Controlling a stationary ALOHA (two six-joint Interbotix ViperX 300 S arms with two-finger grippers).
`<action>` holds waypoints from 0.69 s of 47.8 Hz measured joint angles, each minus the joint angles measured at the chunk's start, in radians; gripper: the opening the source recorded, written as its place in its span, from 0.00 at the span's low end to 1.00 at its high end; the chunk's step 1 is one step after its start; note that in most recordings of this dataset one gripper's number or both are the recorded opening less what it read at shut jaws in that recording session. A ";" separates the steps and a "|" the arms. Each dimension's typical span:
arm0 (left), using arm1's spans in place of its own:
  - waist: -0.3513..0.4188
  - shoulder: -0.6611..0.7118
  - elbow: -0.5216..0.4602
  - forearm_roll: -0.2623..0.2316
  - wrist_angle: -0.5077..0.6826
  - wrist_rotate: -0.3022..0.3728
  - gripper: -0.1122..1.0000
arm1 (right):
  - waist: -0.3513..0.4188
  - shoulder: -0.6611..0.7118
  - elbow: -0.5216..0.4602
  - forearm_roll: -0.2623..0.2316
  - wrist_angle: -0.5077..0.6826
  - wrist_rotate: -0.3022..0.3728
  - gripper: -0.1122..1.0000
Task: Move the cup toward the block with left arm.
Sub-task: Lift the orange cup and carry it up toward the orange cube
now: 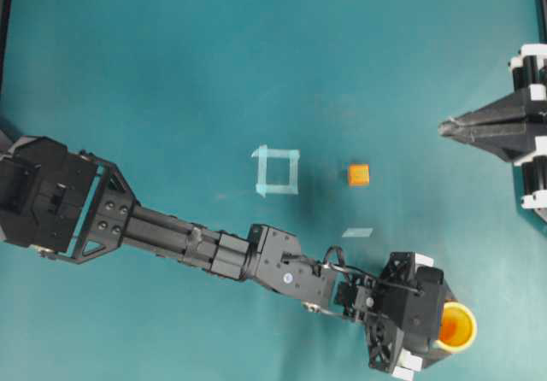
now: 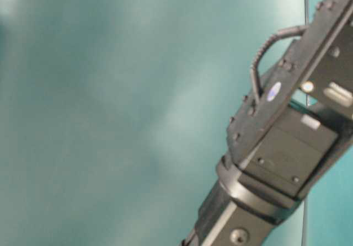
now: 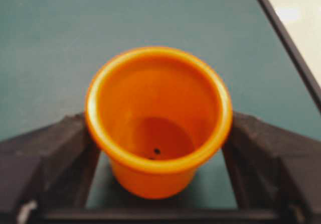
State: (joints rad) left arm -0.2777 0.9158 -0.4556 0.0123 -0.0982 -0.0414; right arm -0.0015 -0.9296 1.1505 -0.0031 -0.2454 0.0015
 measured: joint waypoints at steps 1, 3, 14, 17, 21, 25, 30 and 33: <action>-0.002 0.000 0.000 -0.002 0.000 0.000 0.73 | 0.000 0.000 0.000 0.000 0.002 0.000 0.10; -0.002 0.000 0.000 -0.002 0.000 -0.002 0.66 | 0.000 -0.002 0.000 0.002 0.008 0.002 0.10; 0.000 0.000 0.000 0.000 -0.002 0.018 0.66 | 0.000 0.000 0.000 0.002 0.020 0.003 0.10; 0.002 0.000 0.000 0.002 0.003 0.031 0.66 | 0.000 0.000 0.000 0.002 0.020 0.003 0.10; 0.003 -0.002 0.000 0.003 0.017 0.048 0.66 | 0.000 0.000 0.000 0.000 0.021 0.003 0.10; 0.011 -0.014 0.005 0.003 0.037 0.061 0.66 | 0.000 0.000 0.000 0.000 0.028 0.002 0.10; 0.031 -0.046 0.026 0.003 0.061 0.086 0.66 | 0.000 0.000 0.000 0.002 0.034 0.003 0.10; 0.049 -0.071 0.044 0.003 0.067 0.097 0.66 | 0.000 0.000 0.000 0.002 0.037 0.003 0.10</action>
State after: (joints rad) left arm -0.2286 0.8452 -0.4111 0.0153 -0.0307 0.0552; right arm -0.0015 -0.9296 1.1505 -0.0015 -0.2086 0.0046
